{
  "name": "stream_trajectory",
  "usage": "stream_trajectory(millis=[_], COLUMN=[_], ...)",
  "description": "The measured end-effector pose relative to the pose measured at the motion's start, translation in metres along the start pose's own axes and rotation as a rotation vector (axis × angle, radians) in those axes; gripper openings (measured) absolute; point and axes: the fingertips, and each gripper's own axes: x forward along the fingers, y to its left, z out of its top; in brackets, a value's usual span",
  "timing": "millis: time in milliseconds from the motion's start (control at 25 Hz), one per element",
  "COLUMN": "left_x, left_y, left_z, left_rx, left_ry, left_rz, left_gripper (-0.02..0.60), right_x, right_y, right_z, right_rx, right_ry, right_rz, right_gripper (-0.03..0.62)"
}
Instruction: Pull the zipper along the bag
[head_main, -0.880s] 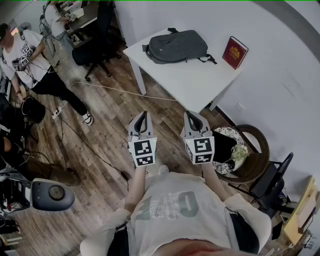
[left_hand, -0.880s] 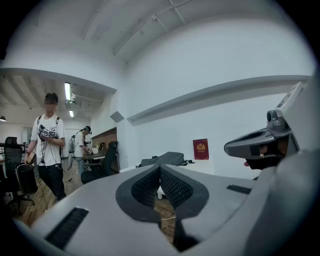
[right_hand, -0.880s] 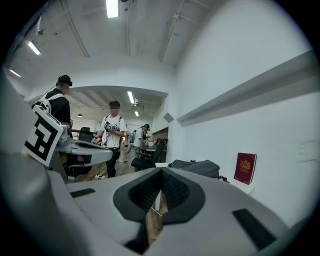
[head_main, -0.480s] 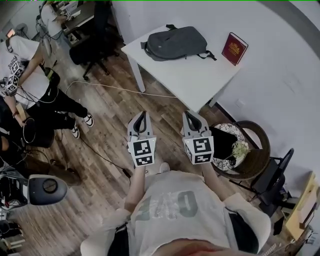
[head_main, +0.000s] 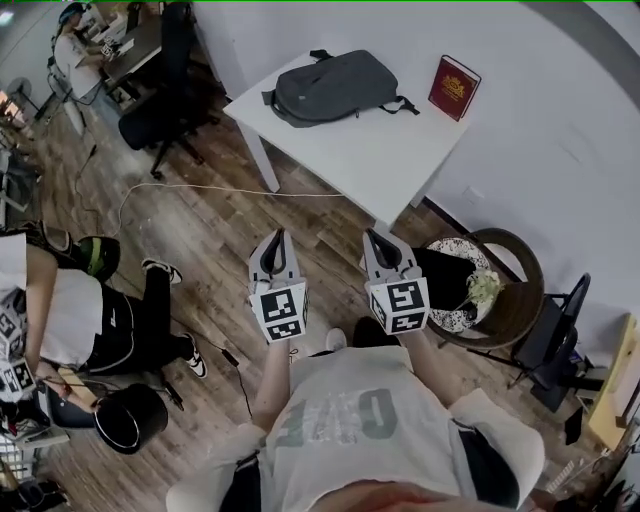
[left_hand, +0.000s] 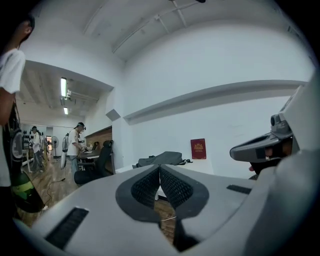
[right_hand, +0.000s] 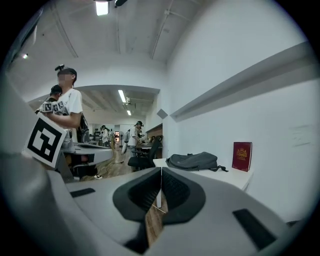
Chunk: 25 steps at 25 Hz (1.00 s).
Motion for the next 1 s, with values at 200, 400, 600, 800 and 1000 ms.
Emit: stream_trajectory(millis=[200, 400, 600, 800, 1000], left_x=[0.015, 0.055, 0.113, 0.197, 0.303], left_y=[0.007, 0.012, 0.018, 0.041, 0.083], left_z=[-0.019, -0.015, -0.007, -0.002, 0.027], left_rx=[-0.026, -0.013, -0.027, -0.031, -0.031], left_ry=[0.012, 0.004, -0.028, -0.053, -0.080], left_rz=[-0.001, -0.031, -0.042, -0.047, -0.033], left_gripper=[0.026, 0.026, 0.026, 0.026, 0.026], right_x=[0.003, 0.027, 0.079, 0.165, 0.270], right_y=[-0.007, -0.024, -0.050, -0.086, -0.122], right_z=[-0.029, -0.035, -0.022, 0.000, 0.037], right_rx=[0.029, 0.061, 0.040, 0.016, -0.031], right_ry=[0.045, 0.062, 0.026, -0.013, -0.026], right_rz=[-0.036, -0.059, -0.043, -0.039, -0.032], right_gripper=[0.028, 0.028, 0.028, 0.028, 0.028])
